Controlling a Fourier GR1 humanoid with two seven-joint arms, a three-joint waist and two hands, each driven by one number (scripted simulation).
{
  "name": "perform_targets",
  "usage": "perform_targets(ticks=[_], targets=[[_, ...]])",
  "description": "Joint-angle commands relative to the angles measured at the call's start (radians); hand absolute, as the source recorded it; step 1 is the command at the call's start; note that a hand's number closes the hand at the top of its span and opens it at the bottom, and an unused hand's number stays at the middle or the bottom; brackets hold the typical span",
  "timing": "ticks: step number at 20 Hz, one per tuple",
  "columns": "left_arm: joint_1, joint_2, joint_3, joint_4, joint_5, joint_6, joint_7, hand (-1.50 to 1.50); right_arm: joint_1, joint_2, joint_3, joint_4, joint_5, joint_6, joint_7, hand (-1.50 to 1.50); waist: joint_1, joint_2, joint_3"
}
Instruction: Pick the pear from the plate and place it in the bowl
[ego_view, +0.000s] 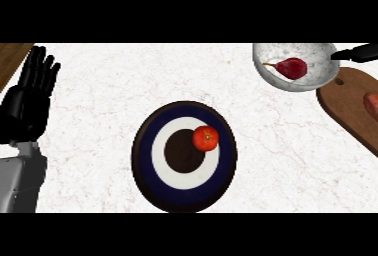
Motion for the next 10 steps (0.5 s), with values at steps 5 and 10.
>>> perform_targets(ticks=[5, 10], targets=[[-0.021, 0.005, -0.002, 0.003, 0.006, -0.016, -0.012, 0.00, 0.075, -0.150, -0.070, 0.011, -0.064, 0.136, -0.052, -1.50, 0.018, 0.015, 0.004], [-0.031, -0.008, -0.019, -0.006, -0.005, -0.002, 0.009, 0.00, 0.121, -0.207, -0.078, 0.016, -0.070, 0.212, -0.076, -1.50, 0.025, 0.019, 0.008]])
